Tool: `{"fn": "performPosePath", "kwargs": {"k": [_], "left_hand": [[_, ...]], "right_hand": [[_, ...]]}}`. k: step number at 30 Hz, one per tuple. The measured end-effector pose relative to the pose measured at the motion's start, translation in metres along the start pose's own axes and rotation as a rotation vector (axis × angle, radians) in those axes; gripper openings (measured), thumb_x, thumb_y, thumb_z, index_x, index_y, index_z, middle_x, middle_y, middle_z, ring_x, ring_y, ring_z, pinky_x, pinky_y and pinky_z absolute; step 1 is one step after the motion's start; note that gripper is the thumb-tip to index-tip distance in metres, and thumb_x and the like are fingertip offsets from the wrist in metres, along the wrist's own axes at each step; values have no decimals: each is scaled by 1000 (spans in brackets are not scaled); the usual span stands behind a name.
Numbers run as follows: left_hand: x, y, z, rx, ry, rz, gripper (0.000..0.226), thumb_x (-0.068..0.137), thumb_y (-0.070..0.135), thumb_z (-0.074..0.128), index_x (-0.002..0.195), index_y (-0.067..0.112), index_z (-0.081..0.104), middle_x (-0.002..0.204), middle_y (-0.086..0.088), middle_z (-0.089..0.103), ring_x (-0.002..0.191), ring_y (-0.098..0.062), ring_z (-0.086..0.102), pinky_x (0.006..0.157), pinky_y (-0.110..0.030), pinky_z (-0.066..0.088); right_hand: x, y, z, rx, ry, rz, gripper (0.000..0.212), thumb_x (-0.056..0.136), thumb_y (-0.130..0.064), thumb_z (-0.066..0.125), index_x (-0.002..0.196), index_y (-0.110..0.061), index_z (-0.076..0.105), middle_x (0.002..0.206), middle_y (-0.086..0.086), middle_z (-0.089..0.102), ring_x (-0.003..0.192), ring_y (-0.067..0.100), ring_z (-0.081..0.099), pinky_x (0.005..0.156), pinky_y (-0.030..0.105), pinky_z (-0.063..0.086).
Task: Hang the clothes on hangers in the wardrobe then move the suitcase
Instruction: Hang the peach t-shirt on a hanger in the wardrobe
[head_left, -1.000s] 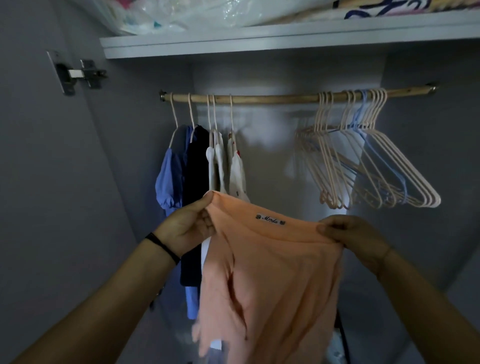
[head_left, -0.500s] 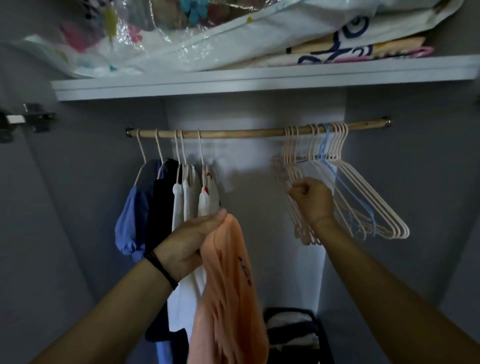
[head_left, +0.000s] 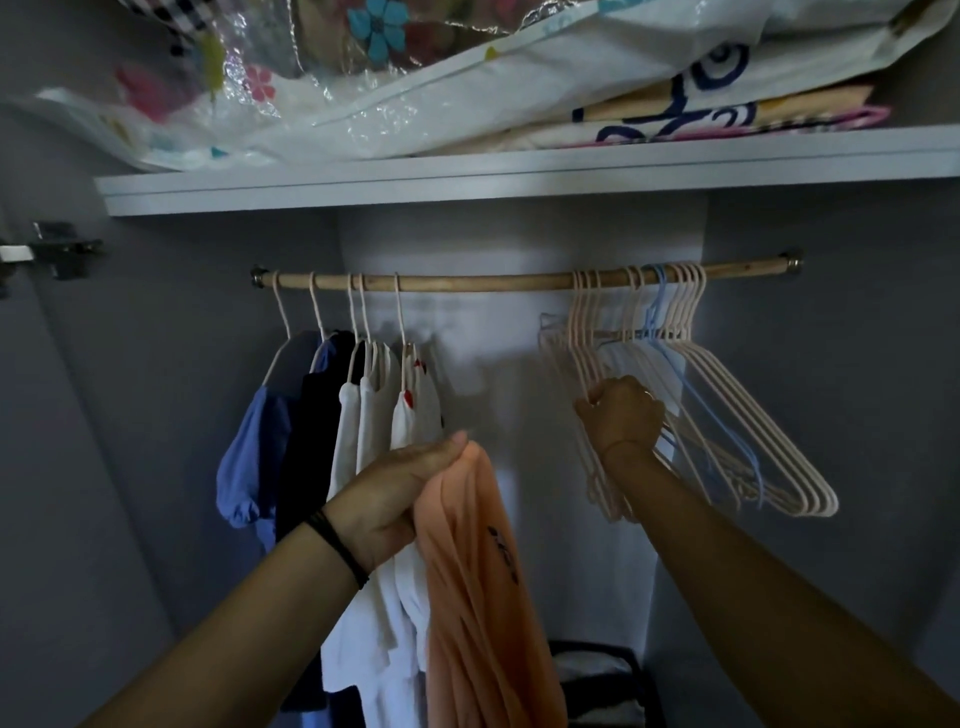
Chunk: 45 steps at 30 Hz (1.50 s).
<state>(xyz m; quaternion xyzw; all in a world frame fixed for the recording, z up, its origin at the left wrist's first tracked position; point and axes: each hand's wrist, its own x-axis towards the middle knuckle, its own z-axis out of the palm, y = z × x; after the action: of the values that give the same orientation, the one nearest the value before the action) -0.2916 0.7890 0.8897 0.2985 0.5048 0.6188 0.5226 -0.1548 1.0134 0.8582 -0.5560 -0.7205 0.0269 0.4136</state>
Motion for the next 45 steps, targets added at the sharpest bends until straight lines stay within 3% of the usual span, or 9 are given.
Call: {"fn": "performPosePath", "kwargs": {"k": [6,14,18,21,27,33,39,42,45], "left_hand": [[4,-2,2,-12,25,-1,39,87,23,61,112,-7,63,96,-17,69,74,-19,68,70,-28,58],[6,-3,4,-22,45,23,43,87,23,61,117,-7,61,115,-23,64,77,-20,68,70,-27,58],[3,-5,2,-8,25,5,37,85,24,62,107,-6,65,94,-18,70,69,-19,69,64,-27,59],[1,-6,5,20,19,-2,29,85,24,62,98,-1,67,82,-13,72,68,-18,70,61,-26,57],[-4,-10,14,73,36,5,27,85,24,64,99,0,67,81,-10,72,66,-16,70,59,-24,56],[-8,-16,19,108,83,29,18,90,20,61,91,2,66,69,-6,71,58,-13,68,55,-21,56],[-2,-28,21,104,144,20,26,88,21,65,104,1,66,88,-10,71,73,-18,69,74,-30,58],[0,-37,24,99,144,20,20,89,20,63,96,2,67,80,-8,73,66,-16,70,65,-28,58],[-1,-47,28,105,145,3,22,90,19,62,100,0,66,93,-14,71,71,-19,69,69,-31,57]], "right_hand": [[2,4,-1,305,3,2,18,88,-17,59,76,-5,65,78,14,68,71,26,61,60,26,40],[-34,3,-36,630,40,-80,24,88,-12,59,66,-16,51,58,7,54,55,20,50,54,28,41],[-109,29,-62,840,-20,-36,27,92,-15,58,69,-4,50,59,17,48,53,27,47,54,31,42],[-145,41,-72,997,-146,75,11,92,-12,57,84,-5,57,57,12,55,49,19,50,48,28,45],[-145,34,-80,1109,-319,250,21,98,-19,46,85,-13,61,49,-5,35,40,6,29,36,15,25],[-161,23,-104,1042,-229,186,46,94,-39,51,55,-20,36,46,-6,29,40,5,28,41,16,26],[-164,4,-132,1318,-96,326,47,100,-37,37,58,-18,39,41,-11,30,36,1,25,35,14,23],[-164,-10,-153,1454,19,279,48,101,-36,33,58,-18,40,43,-11,31,38,3,22,37,15,20],[-161,-22,-169,1583,142,254,47,102,-37,30,60,-17,39,43,-12,30,39,4,21,38,17,18]]}}
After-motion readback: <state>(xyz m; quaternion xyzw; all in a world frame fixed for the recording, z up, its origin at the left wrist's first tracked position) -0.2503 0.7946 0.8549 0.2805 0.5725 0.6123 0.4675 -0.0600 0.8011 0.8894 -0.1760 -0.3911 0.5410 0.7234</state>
